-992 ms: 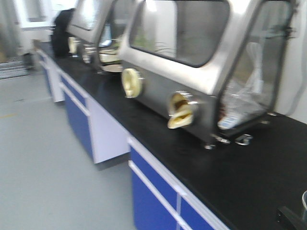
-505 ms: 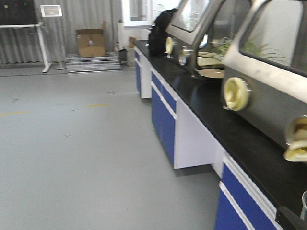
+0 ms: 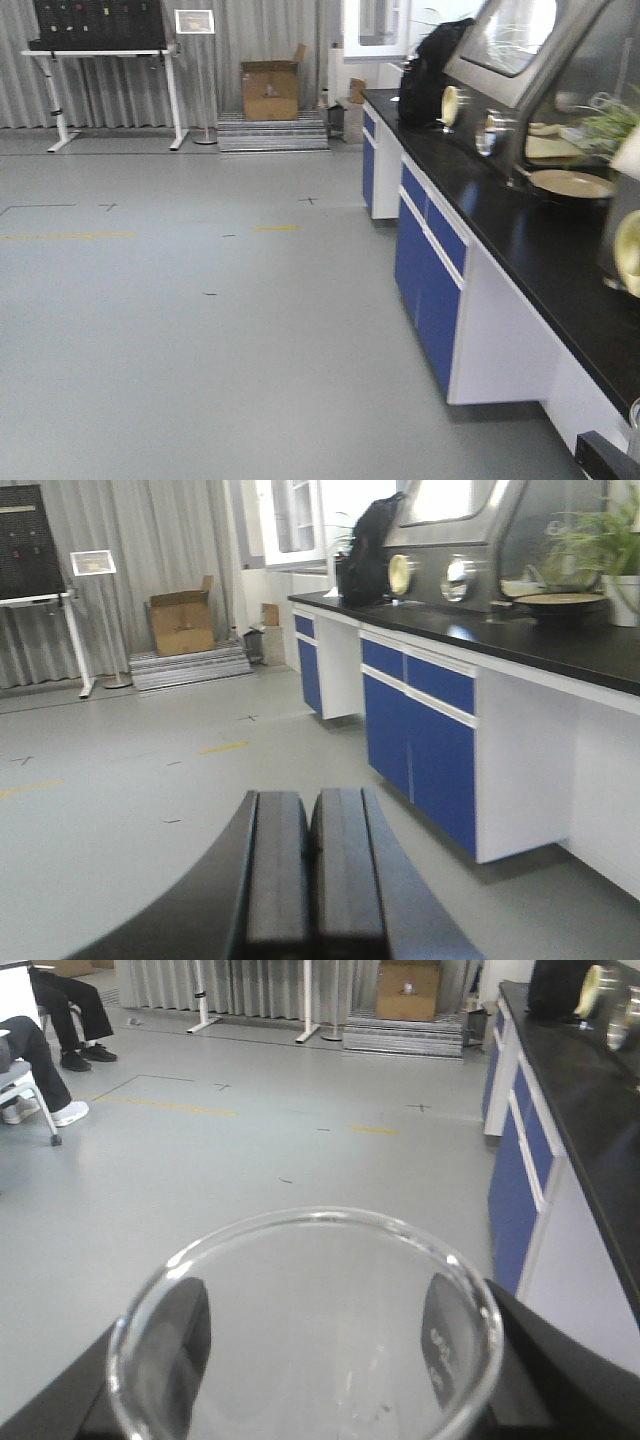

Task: Pick beaker and place in left cabinet
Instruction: 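Drive away from the bench holding the beaker in the right gripper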

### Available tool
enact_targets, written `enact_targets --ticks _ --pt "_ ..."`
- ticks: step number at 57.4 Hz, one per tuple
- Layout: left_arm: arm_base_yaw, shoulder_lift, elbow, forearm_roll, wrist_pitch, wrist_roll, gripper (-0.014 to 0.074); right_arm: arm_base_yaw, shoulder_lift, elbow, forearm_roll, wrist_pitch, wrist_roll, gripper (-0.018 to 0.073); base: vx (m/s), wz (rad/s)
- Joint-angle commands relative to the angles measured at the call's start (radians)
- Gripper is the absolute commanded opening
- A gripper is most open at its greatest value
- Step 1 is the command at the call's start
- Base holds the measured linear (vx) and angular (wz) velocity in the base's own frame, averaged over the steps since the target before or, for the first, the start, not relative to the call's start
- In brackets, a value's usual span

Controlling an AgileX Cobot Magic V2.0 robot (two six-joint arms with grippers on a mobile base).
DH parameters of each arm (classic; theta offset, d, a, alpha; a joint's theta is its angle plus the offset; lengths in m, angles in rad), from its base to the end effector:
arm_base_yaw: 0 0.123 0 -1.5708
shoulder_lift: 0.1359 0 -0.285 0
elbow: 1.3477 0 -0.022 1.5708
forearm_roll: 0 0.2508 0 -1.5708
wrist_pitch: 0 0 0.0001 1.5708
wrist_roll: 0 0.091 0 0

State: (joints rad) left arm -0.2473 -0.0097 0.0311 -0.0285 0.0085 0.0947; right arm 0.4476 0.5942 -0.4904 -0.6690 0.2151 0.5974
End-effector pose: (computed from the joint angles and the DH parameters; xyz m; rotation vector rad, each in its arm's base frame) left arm 0.0552 -0.0140 0.2024 0.2367 1.4966 -0.1453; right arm 0.1201 0.0442 0.3141 -0.3474 1.7237 0.1656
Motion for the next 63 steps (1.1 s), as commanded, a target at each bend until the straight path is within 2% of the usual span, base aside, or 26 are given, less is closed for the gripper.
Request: enact_targets --ticks 1,32,63 --pt "-0.006 -0.018 0.016 -0.008 -0.083 -0.003 0.0001 0.001 -0.003 -0.031 -0.015 -0.065 0.0 -0.0004 0.54 0.28" --pt "-0.006 -0.018 0.016 -0.008 -0.083 -0.003 0.0001 0.001 -0.003 -0.031 -0.015 -0.065 0.0 -0.0004 0.63 0.28" --pt "-0.006 -0.018 0.016 -0.008 -0.083 -0.003 0.0001 0.001 -0.002 -0.031 -0.015 -0.065 0.0 -0.0004 0.71 0.06"
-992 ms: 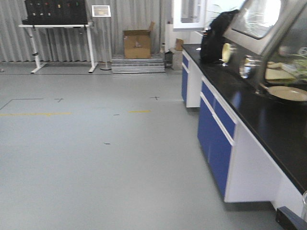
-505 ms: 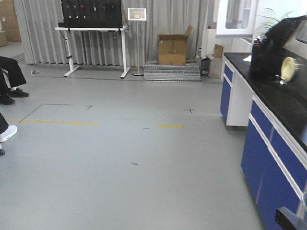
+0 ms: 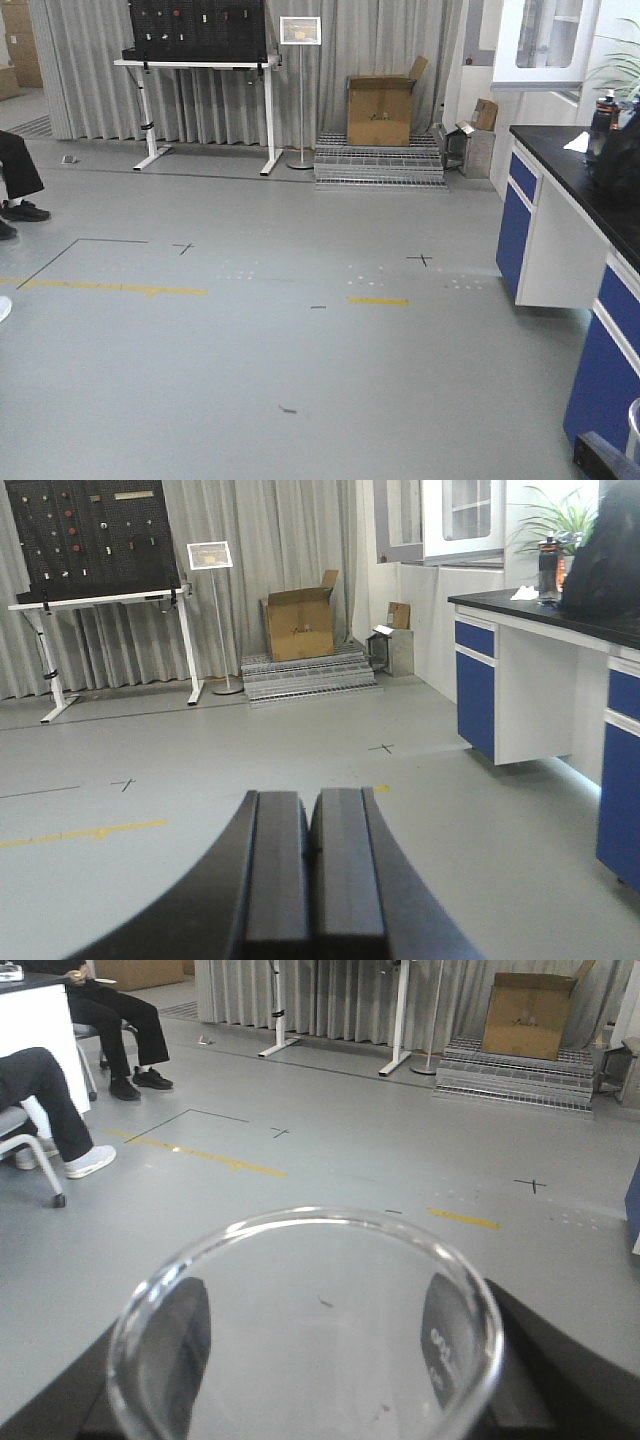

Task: Pick beaker and place in left cabinet
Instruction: 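Drive away from the bench holding the beaker in the right gripper, then drive past the cardboard box toward the open white cabinet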

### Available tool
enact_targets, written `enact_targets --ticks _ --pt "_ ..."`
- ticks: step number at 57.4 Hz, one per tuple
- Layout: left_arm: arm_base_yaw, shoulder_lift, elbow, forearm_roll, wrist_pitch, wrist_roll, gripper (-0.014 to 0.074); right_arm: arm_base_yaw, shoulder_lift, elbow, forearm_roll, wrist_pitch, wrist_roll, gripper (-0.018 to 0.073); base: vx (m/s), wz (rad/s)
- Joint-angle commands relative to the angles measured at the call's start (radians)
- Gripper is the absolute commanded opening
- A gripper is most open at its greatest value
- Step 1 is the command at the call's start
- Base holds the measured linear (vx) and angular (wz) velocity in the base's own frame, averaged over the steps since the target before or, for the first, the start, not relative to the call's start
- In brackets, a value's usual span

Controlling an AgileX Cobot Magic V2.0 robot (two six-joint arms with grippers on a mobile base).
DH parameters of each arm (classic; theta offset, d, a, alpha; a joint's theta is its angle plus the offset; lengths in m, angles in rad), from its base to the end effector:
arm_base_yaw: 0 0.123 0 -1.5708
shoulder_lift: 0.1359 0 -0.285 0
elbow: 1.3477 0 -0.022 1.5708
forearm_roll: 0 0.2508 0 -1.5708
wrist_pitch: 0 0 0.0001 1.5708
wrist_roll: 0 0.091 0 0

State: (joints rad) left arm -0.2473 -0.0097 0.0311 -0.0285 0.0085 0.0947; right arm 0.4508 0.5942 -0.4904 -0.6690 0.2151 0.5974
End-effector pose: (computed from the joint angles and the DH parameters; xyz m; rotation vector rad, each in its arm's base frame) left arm 0.0552 -0.0140 0.2024 0.2367 1.4966 -0.1453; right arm 0.1199 0.0446 0.3141 -0.3502 1.7232 0.1679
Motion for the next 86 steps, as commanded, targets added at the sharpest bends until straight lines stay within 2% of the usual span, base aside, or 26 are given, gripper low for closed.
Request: enact_targets --ticks 1,86 --pt "-0.006 -0.018 0.016 -0.008 -0.083 -0.003 0.0001 -0.002 -0.002 -0.031 -0.015 -0.065 0.0 -0.0004 0.73 -0.05" --pt "-0.006 -0.018 0.016 -0.008 -0.083 -0.003 0.0001 -0.002 -0.002 -0.031 -0.015 -0.065 0.0 -0.0004 0.77 -0.03"
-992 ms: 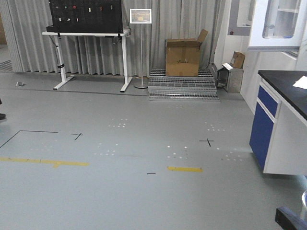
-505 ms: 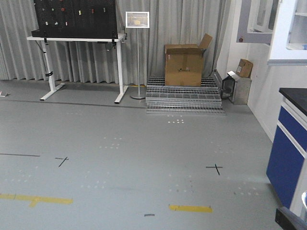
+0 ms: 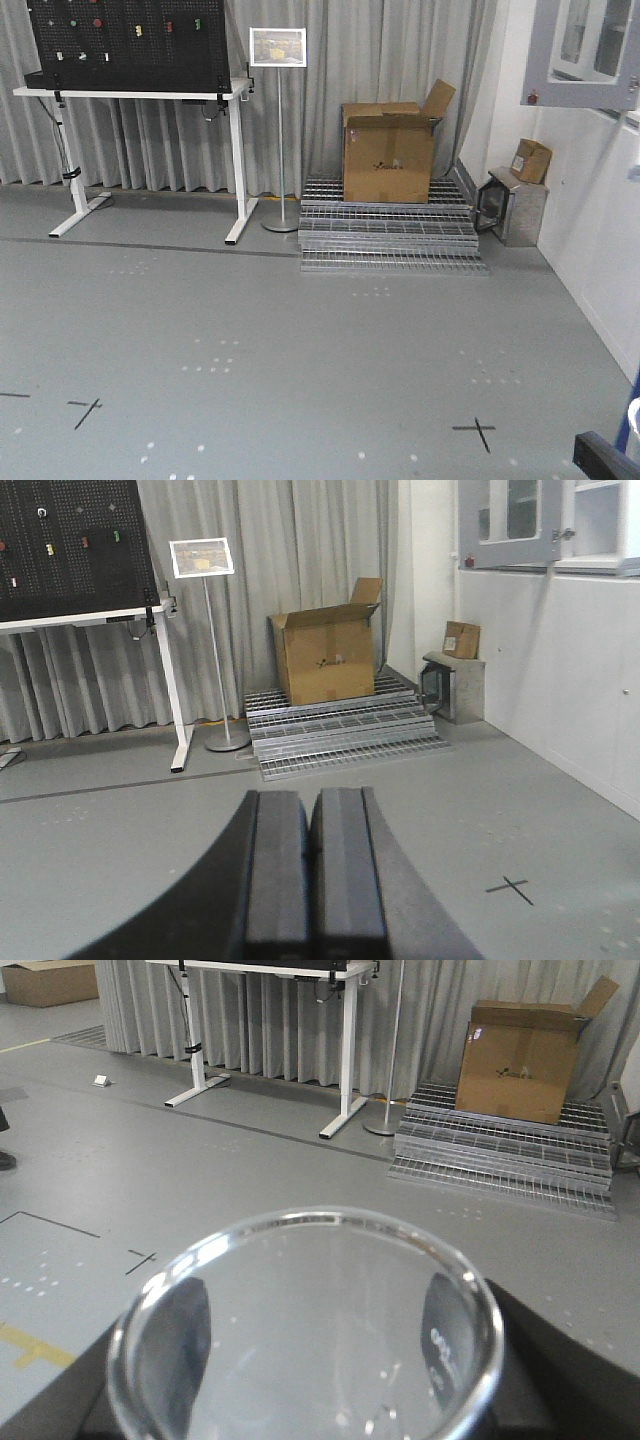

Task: Pick beaker and place in left cabinet
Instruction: 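Drive past the cardboard box toward the open white cabinet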

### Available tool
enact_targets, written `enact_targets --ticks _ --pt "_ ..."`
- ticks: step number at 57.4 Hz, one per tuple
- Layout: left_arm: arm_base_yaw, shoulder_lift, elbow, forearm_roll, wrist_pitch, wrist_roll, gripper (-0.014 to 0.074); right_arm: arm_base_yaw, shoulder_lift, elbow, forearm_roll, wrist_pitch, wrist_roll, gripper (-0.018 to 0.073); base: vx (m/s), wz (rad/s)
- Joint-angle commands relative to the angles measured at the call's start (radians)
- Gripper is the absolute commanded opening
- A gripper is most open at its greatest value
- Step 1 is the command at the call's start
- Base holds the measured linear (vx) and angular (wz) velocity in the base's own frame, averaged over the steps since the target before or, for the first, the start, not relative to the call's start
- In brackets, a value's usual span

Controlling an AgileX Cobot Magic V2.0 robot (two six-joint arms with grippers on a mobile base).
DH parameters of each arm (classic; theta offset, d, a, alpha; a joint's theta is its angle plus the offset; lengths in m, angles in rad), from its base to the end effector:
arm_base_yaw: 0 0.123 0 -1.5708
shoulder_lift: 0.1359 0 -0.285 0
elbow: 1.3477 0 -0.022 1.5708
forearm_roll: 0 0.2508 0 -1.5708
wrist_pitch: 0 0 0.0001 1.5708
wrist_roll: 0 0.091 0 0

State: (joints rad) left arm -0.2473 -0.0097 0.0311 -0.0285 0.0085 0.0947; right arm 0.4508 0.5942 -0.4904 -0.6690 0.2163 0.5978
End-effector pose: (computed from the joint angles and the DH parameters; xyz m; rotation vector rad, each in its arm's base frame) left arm 0.0552 -0.0140 0.2024 0.2367 1.4966 -0.1453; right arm 0.1199 0.0445 0.3140 -0.3495 1.7243 0.1675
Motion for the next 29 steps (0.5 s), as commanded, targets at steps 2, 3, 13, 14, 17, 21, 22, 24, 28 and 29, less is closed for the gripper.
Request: enact_targets --ticks 2,3,13,14,17,21,22,24,28,29 --pt "-0.006 -0.018 0.016 -0.008 -0.083 -0.003 0.0001 -0.002 -0.002 -0.031 -0.015 -0.066 -0.001 -0.0004 0.75 0.03" --pt "-0.006 -0.018 0.016 -0.008 -0.083 -0.003 0.0001 -0.002 -0.002 -0.031 -0.015 -0.066 -0.001 -0.0004 0.75 0.05" --pt "-0.006 -0.018 0.016 -0.008 -0.083 -0.003 0.0001 -0.002 -0.002 -0.031 -0.015 -0.066 -0.001 -0.0004 0.76 0.07" --pt "-0.006 -0.018 0.016 -0.008 -0.083 -0.003 0.0001 -0.002 -0.002 -0.031 -0.015 -0.066 -0.001 -0.0004 0.76 0.08" --pt "-0.006 -0.018 0.016 -0.008 -0.083 -0.003 0.0001 -0.002 -0.002 -0.031 -0.015 -0.066 -0.001 -0.0004 0.76 0.08" --pt "-0.006 -0.018 0.016 -0.008 -0.083 -0.003 0.0001 -0.002 -0.002 -0.031 -0.015 -0.066 -0.001 -0.0004 0.76 0.07" --pt "-0.006 -0.018 0.016 -0.008 -0.083 -0.003 0.0001 -0.002 -0.002 -0.031 -0.015 -0.066 -0.001 -0.0004 0.76 0.05" --pt "-0.006 -0.018 0.016 -0.008 -0.083 -0.003 0.0001 -0.002 -0.002 -0.031 -0.015 -0.066 -0.001 -0.0004 0.76 0.04" --pt "-0.006 -0.018 0.016 -0.008 -0.083 -0.003 0.0001 -0.002 -0.002 -0.031 -0.015 -0.066 -0.001 -0.0004 0.76 0.01" --pt "-0.006 -0.018 0.016 -0.008 -0.083 -0.003 0.0001 -0.002 -0.002 -0.031 -0.015 -0.066 -0.001 -0.0004 0.76 0.0"
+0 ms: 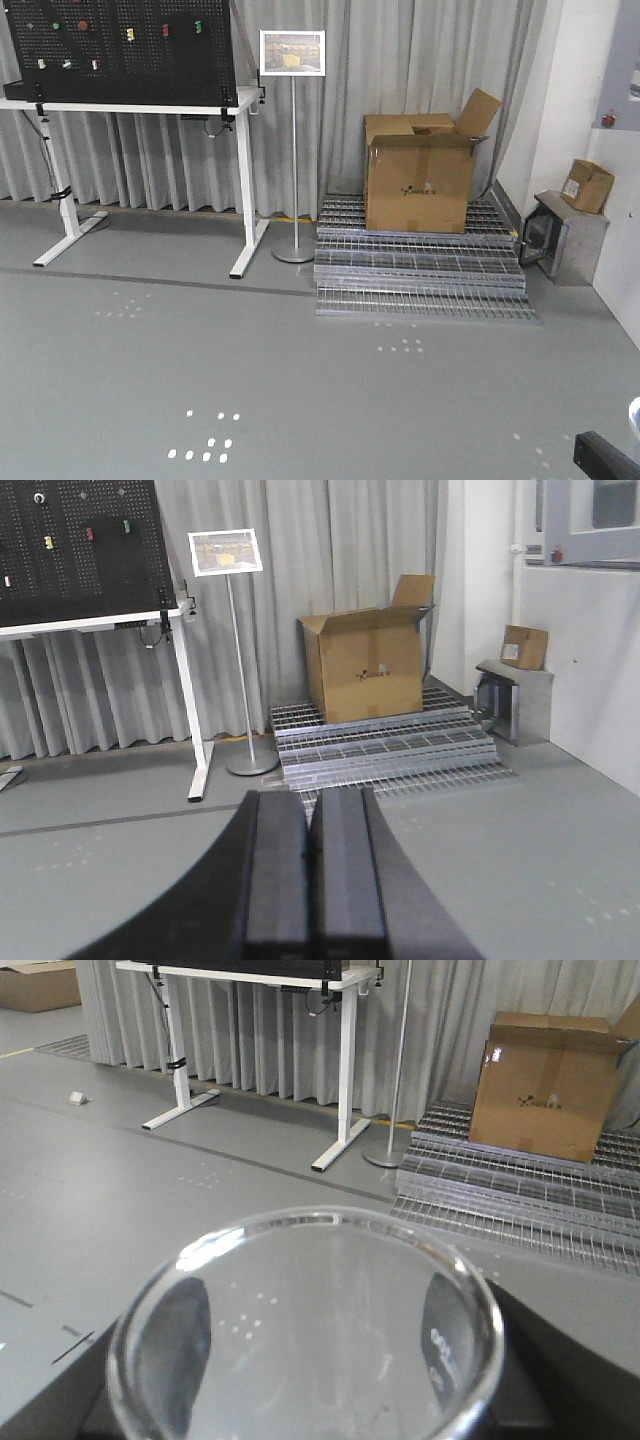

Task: Pick beaker and place in left cabinet
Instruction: 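Drive past the cardboard box toward the open white cabinet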

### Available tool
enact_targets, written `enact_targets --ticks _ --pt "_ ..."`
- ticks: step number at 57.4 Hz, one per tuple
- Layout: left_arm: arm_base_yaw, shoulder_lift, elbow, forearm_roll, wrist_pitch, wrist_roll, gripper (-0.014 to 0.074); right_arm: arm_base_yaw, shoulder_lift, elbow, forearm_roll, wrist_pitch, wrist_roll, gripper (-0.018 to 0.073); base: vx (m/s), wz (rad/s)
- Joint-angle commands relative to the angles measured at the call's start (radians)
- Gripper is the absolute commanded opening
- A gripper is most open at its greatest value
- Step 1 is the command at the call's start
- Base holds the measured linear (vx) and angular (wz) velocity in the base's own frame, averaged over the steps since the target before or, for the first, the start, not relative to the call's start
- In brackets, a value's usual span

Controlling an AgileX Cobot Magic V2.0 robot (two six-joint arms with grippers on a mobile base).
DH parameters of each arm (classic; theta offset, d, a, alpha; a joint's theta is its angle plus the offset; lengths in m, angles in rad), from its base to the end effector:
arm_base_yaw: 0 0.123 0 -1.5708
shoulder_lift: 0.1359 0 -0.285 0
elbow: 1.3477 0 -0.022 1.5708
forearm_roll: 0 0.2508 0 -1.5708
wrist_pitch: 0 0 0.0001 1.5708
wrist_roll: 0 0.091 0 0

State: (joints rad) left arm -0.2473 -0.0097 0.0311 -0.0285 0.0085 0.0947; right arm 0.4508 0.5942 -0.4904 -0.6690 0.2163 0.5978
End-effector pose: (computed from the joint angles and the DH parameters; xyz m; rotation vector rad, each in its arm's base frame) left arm 0.0552 -0.0140 0.2024 0.2367 1.4966 -0.1453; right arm 0.1199 0.0445 0.3140 -0.3495 1.7243 0.1675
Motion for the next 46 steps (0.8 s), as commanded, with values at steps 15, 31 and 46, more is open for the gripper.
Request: enact_targets --ticks 15,31,46 --pt "-0.006 -0.018 0.016 -0.008 -0.083 -0.003 0.0001 -0.002 -0.002 -0.031 -0.015 -0.066 -0.001 -0.0004 0.75 -0.03" --pt "-0.006 -0.018 0.016 -0.008 -0.083 -0.003 0.0001 -0.002 -0.002 -0.031 -0.015 -0.066 -0.001 -0.0004 0.73 -0.11" --pt "-0.006 -0.018 0.016 -0.008 -0.083 -0.003 0.0001 -0.002 -0.002 -0.031 -0.015 -0.066 -0.001 -0.0004 0.69 -0.1"
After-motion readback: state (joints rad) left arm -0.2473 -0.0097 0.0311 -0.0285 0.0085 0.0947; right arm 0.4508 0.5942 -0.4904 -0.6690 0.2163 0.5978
